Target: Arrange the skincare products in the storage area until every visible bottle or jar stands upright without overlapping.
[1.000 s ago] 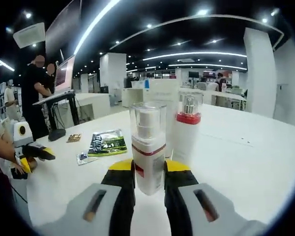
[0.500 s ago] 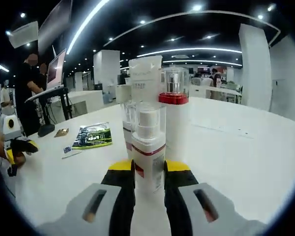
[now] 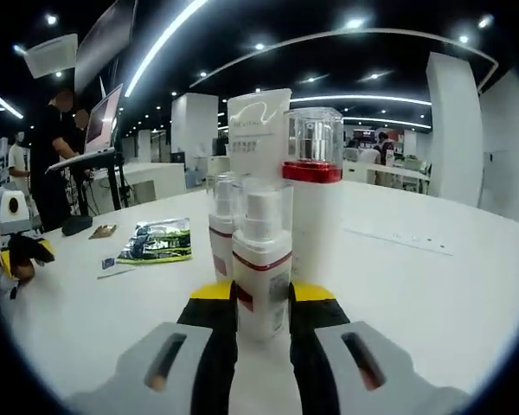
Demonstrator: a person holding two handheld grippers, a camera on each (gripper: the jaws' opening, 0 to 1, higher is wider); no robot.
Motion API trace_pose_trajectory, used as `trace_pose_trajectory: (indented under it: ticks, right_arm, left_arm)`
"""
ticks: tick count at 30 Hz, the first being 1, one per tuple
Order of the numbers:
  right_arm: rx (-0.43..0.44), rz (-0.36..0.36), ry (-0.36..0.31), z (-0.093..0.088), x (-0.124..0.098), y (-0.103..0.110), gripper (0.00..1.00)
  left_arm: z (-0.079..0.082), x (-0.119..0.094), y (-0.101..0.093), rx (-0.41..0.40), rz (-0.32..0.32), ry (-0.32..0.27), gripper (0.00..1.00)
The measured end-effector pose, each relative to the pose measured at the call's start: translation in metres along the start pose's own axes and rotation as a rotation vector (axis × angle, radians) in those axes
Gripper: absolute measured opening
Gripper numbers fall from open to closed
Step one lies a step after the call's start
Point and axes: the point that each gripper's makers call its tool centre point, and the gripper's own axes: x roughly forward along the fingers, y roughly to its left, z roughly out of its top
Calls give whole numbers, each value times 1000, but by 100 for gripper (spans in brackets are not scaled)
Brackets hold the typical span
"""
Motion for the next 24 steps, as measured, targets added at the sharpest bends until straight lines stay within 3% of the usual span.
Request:
trace_pose_trajectory:
  ticks: [2,6,9,12,24]
  right_arm:
    - [-53,-13,21,-1,1,-1,21]
    - [-78,-16,71,-10,2,0,22]
    - [-72,-28,93,-15,0,-2,30]
    - [-68,-45,105,-18,-6,-5,24]
    - [-22,-89,100,-10,-8,-6,19]
  left_arm:
    - [0,0,0,4,0,1,47]
    - [0,0,0,5,-2,0,46]
    - [0,0,-1,5,-3,0,46]
    - [-1,0,-1,4,-4,4,46]
    - [-3,0,-2,11,-7,16,46]
